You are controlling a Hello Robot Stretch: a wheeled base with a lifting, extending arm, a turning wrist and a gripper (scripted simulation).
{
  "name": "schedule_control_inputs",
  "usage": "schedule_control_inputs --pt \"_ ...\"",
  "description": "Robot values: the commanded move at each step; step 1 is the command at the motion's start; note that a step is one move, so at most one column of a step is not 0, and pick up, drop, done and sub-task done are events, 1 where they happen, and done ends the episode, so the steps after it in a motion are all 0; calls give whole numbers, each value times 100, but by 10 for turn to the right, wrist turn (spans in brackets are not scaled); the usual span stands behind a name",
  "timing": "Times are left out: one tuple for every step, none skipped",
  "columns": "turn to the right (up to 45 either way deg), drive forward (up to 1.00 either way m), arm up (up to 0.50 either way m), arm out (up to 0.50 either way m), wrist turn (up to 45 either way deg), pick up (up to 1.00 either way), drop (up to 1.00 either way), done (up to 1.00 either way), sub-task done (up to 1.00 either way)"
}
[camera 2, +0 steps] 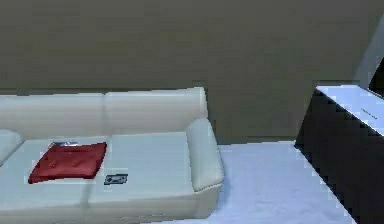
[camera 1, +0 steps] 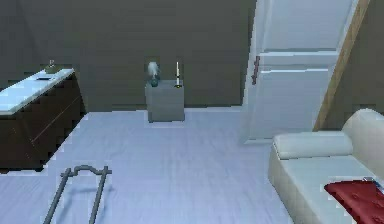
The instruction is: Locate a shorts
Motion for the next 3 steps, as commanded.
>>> schedule_control_inputs --pt "0 100 0 0 0 0 0 0 0" --pt "0 80 0 0 0 0 0 0 0" --pt "450 0 0 0 0 0 0 0 0"
